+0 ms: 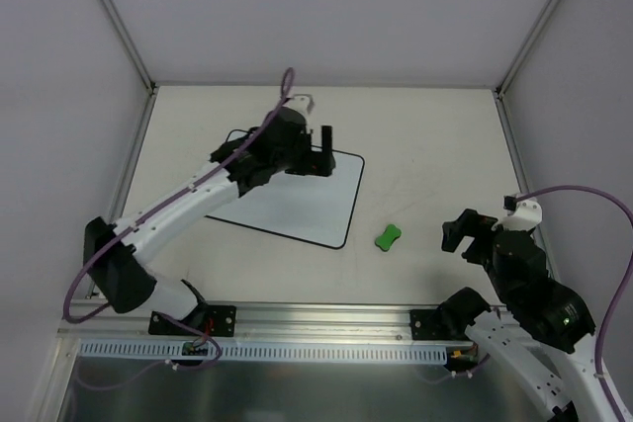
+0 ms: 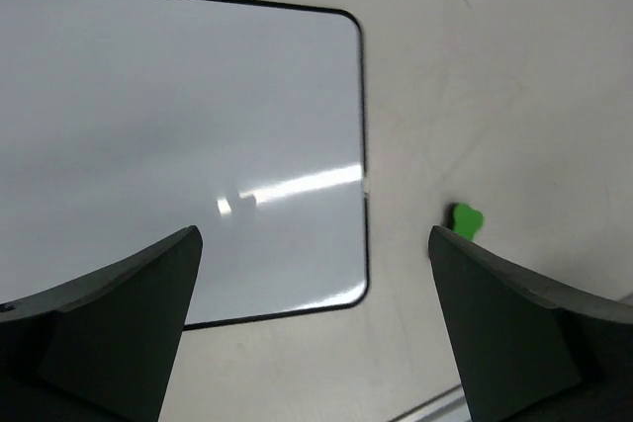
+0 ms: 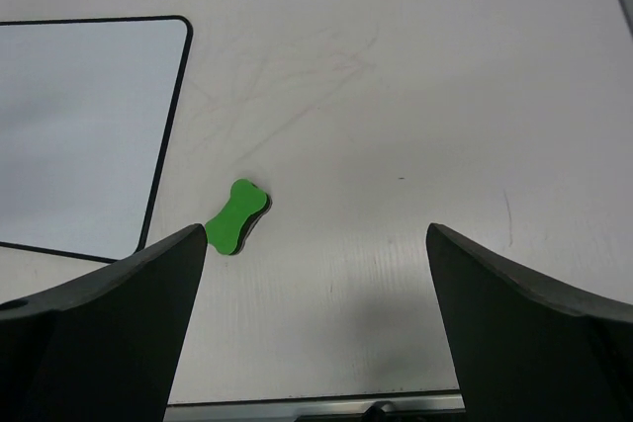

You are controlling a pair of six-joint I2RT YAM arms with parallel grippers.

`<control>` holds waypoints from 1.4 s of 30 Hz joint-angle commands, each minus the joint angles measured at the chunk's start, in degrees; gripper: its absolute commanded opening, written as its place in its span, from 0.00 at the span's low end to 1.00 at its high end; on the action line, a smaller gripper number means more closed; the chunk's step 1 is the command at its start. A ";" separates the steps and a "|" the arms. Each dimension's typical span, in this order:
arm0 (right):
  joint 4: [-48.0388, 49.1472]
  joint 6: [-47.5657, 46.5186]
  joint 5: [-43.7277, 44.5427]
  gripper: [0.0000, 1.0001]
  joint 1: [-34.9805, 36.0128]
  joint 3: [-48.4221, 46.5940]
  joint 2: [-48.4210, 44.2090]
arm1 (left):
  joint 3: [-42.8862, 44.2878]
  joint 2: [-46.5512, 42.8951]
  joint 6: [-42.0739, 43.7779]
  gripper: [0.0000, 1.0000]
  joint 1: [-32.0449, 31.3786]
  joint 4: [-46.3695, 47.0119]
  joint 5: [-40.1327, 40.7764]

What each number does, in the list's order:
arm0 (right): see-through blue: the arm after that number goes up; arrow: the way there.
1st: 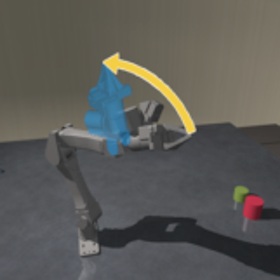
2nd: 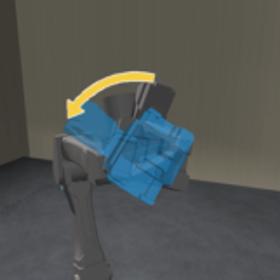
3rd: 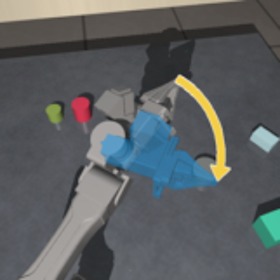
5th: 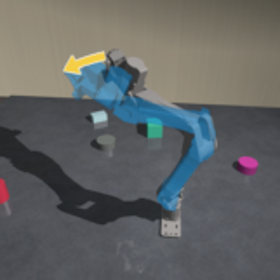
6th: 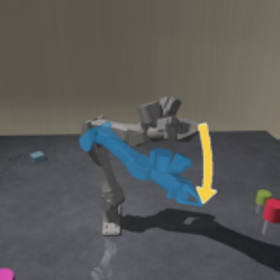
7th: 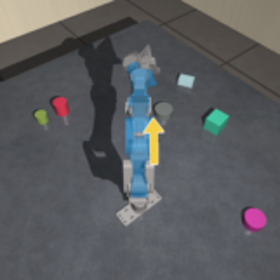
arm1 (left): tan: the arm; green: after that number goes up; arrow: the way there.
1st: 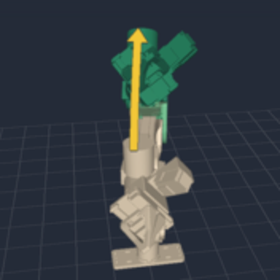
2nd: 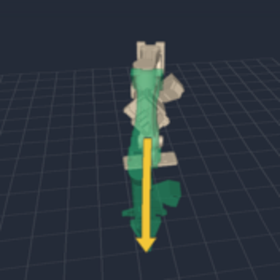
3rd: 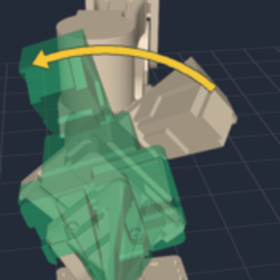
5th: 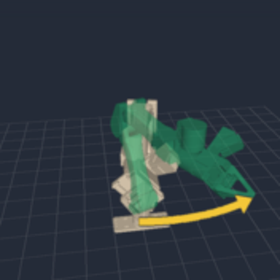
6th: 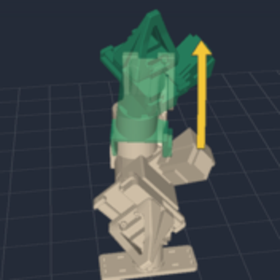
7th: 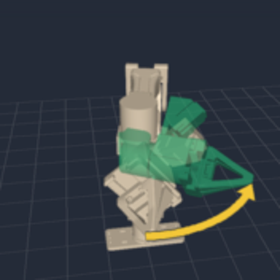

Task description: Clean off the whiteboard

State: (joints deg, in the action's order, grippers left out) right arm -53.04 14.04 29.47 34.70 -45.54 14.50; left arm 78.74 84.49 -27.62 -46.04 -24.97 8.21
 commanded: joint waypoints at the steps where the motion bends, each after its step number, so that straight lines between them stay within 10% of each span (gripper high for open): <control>1: 0.65 -5.59 5.15 0.99 0.11 -4.55 5.70 | -5.78 -8.27 1.24 0.99 7.70 -2.19 1.64; 11: 3.38 -12.81 10.95 0.99 -0.07 -13.08 13.10 | -15.18 -35.23 8.36 0.99 29.59 -10.18 3.12; 29: 3.29 -22.48 9.37 0.99 0.02 -13.09 -3.51 | -24.42 -67.60 8.72 0.99 30.57 -15.46 8.23; 42: 3.46 -24.50 8.58 0.99 0.02 -13.35 -6.86 | -23.46 -72.01 8.72 0.99 30.48 -17.57 9.28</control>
State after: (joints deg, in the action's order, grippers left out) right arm -51.22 -8.71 38.30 34.70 -57.98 8.38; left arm 54.59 13.39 -19.90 -16.01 -42.54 15.75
